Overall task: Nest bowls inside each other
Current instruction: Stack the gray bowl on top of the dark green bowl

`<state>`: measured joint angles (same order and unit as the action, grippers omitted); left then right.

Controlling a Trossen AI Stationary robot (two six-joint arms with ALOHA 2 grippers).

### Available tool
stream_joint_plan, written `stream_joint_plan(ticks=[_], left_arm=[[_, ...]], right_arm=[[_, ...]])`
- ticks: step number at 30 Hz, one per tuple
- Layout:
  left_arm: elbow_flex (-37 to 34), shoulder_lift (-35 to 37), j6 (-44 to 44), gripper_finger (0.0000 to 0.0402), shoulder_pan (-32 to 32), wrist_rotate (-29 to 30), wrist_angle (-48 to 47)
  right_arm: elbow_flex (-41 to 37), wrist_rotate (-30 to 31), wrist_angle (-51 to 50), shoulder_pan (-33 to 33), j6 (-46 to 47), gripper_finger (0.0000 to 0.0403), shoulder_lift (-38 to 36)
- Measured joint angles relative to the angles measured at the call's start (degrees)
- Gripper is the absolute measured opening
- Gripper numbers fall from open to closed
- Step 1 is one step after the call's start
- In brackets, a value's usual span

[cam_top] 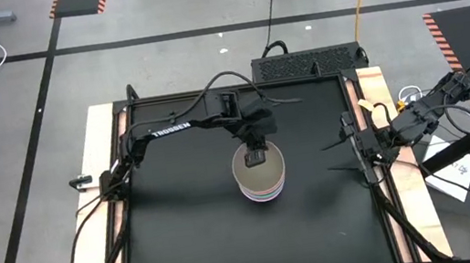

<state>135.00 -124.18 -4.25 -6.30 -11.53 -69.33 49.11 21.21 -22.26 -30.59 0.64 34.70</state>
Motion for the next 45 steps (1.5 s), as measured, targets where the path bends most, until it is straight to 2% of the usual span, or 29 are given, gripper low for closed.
stream_joint_plan(ticks=[7,13,18,24,31,40,45], left_arm=[[0.0,0.0,0.5,0.0206,0.0,0.8,2.4],[0.0,0.3,0.9,0.0254,-0.1,2.1,2.1],[0.0,3.2,0.1,0.0265,0.1,6.3,0.9],[0.0,10.0,-0.4,0.0267,1.8,12.9,0.2],[0.0,18.3,0.2,0.0267,6.9,16.1,-4.3],[-0.1,25.7,5.2,0.0267,12.1,17.8,-5.8],[0.0,30.9,6.3,0.0266,16.4,24.4,-5.0]], right_arm=[[0.0,0.0,-0.6,0.0,1.6,0.0226,0.0],[0.0,0.0,-0.7,0.0,1.7,0.0226,0.0],[0.0,0.1,-0.7,0.0,1.6,0.0226,0.0],[0.0,4.2,-0.7,0.1,1.7,0.0226,0.5],[0.2,4.3,3.5,4.2,4.2,0.0226,6.4],[14.3,4.1,-7.6,10.7,4.1,0.0226,17.5],[18.0,4.1,-10.2,12.4,3.8,0.0226,20.4]])
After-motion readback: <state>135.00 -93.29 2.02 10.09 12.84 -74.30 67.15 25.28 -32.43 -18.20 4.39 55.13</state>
